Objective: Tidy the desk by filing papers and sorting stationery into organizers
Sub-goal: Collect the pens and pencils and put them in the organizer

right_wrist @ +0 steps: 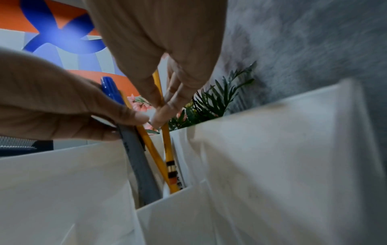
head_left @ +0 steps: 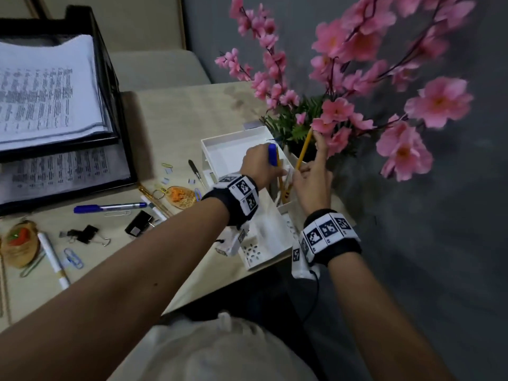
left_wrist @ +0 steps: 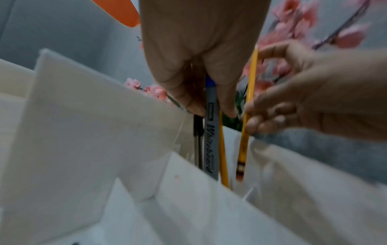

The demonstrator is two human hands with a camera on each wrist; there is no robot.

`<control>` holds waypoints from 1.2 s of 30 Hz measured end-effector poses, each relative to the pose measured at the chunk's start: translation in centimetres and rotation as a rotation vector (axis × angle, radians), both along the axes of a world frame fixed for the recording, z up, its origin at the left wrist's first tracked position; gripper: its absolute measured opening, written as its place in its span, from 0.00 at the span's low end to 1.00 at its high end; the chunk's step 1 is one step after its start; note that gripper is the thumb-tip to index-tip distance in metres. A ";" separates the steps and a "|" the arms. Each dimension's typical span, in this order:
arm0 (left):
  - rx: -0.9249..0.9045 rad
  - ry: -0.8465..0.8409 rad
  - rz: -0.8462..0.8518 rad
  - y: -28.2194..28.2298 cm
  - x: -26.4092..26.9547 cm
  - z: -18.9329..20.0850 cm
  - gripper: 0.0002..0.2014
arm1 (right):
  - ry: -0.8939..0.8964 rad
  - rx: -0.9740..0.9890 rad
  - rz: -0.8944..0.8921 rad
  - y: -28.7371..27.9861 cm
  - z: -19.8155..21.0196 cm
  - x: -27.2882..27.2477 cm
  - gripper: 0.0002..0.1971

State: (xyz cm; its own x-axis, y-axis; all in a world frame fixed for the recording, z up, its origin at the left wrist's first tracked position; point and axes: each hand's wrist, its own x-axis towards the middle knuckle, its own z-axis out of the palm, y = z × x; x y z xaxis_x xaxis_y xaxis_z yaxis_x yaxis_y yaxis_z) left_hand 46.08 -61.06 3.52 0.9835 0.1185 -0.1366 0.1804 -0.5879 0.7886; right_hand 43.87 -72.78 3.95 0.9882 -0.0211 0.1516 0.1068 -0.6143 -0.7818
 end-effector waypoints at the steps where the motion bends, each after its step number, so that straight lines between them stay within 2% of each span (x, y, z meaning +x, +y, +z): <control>1: 0.012 -0.028 0.007 0.0 -0.1 -0.4 0.17 | 0.009 -0.003 0.008 -0.1 0.0 0.1 0.39; 3: 0.019 -0.080 -0.006 0.0 -0.4 -1.0 0.30 | 0.064 -0.046 0.058 -0.1 -0.5 0.2 0.36; 5: 0.030 -0.143 -0.016 -0.3 -0.4 -1.5 0.33 | 0.152 -0.108 0.134 0.0 -1.4 0.0 0.33; 7: 0.067 -0.200 -0.006 -0.4 -0.5 -1.7 0.28 | 0.221 -0.172 0.179 0.2 -2.1 -0.1 0.32; 10: 0.213 -0.196 -0.027 0.0 -0.5 -2.0 0.14 | 0.251 -0.236 0.154 0.5 -2.5 0.1 0.28; 12: 0.352 -0.169 -0.107 0.3 -0.6 -2.1 0.14 | 0.269 -0.247 0.142 0.8 -2.6 0.2 0.25; 14: 0.399 -0.168 -0.171 0.7 -0.7 -2.1 0.16 | 0.292 -0.262 0.151 1.1 -2.6 0.2 0.25; 17: 0.284 -0.176 -0.094 2.0 -1.1 -1.8 0.18 | 0.273 -0.221 0.056 1.6 -2.1 0.1 0.31; 20: 0.177 -0.246 0.082 5.1 -2.3 -1.3 0.17 | 0.052 -0.060 -0.038 3.6 -0.5 -1.0 0.27; 22: 0.080 -0.272 0.212 7.8 -3.8 -1.1 0.15 | -0.107 -0.011 0.041 5.9 0.8 -2.2 0.22; 23: 0.014 -0.283 0.293 9.3 -4.5 -1.3 0.15 | -0.133 -0.017 0.111 7.3 1.1 -2.6 0.19; 26: -0.260 -0.230 0.560 13.8 -6.5 -2.7 0.12 | -0.013 -0.073 0.390 11.7 0.4 -3.0 0.12; 28: -0.379 -0.126 0.704 16.8 -8.3 -4.4 0.12 | 0.138 -0.141 0.496 14.5 -1.7 -2.6 0.10; 31: -0.425 0.028 0.789 20.8 -11.3 -6.8 0.15 | 0.311 -0.350 0.489 17.4 -4.9 -1.7 0.12; 33: -0.433 0.112 0.812 22.6 -13.1 -7.7 0.17 | 0.311 -0.561 0.461 18.4 -6.4 -1.1 0.14; 36: -0.485 0.148 0.858 24.5 -14.9 -8.2 0.17 | 0.278 -0.815 0.454 19.1 -7.9 -0.6 0.16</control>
State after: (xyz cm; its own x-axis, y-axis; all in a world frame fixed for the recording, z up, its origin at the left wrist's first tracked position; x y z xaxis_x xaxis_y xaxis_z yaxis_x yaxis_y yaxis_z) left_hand 31.13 -36.58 -4.64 0.5600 0.6803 -0.4729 0.5093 0.1675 0.8441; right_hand 43.26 -53.71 -4.00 0.8793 0.3787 -0.2888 0.3428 -0.9243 -0.1680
